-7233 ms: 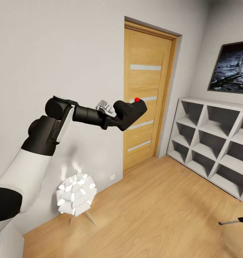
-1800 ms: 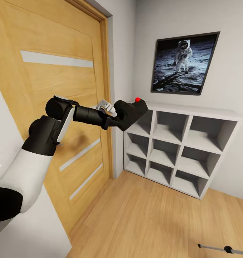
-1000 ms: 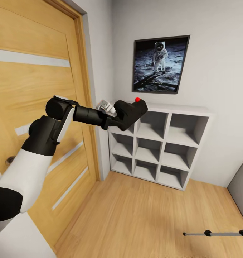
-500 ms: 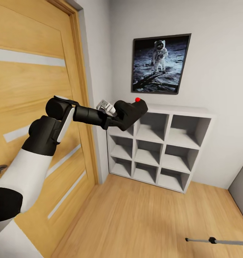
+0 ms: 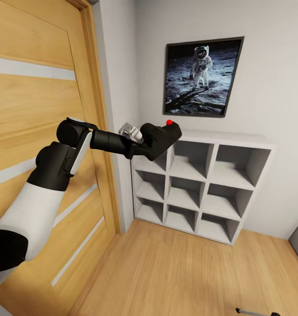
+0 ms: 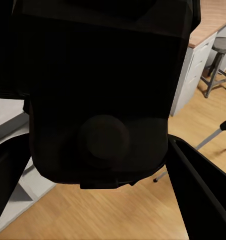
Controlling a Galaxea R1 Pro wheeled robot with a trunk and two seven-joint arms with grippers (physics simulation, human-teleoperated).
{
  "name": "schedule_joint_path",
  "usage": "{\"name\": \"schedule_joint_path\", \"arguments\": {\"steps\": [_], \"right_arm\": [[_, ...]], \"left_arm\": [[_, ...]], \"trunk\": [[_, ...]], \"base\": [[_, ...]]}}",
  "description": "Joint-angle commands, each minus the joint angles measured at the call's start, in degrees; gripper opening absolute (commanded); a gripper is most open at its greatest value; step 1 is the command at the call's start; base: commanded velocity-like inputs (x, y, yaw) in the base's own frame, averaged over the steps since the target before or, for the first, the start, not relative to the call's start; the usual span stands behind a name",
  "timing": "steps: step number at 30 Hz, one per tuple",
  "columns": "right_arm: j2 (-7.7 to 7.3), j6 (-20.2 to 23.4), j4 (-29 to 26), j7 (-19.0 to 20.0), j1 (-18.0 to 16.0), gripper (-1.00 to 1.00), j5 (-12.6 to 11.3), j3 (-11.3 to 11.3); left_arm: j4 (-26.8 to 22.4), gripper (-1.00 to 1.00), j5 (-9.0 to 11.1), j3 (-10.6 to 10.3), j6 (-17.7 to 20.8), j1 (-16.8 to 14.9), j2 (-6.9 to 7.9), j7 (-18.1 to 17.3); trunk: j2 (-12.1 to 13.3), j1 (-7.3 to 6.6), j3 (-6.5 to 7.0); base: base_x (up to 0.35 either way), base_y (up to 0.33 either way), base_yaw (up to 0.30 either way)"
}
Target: Attach the digital camera to the camera tripod in the bedroom.
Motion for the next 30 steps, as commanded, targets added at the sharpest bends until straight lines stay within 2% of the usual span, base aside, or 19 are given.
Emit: {"name": "schedule_joint_path", "arguments": {"steps": [1,8,30], "right_arm": [[-0.01,-0.5,0.3,0.1,-0.1,1.0,-0.3,-0.3],[-0.01,-0.5,0.3,0.1,-0.1,1.0,-0.3,-0.4],[-0.01,-0.5,0.3,0.1,-0.1,1.0,-0.3,-0.3]], "left_arm": [[0.0,-1.0,0.1,-0.1,0.4,-0.1,0.04,-0.1],[0.0,-1.0,0.1,-0.2,0.4,-0.1,0.03,-0.1],[0.0,-1.0,0.1,-0.2,0.4,-0.1,0.03,-0.1]], "trunk": [[-0.1,0.05,-0.13],[-0.1,0.05,-0.13],[-0.1,0.05,-0.13]], "base": [[0.064,0.001,-0.017],[0.024,0.0,-0.165],[0.001,0.0,-0.294]]}}
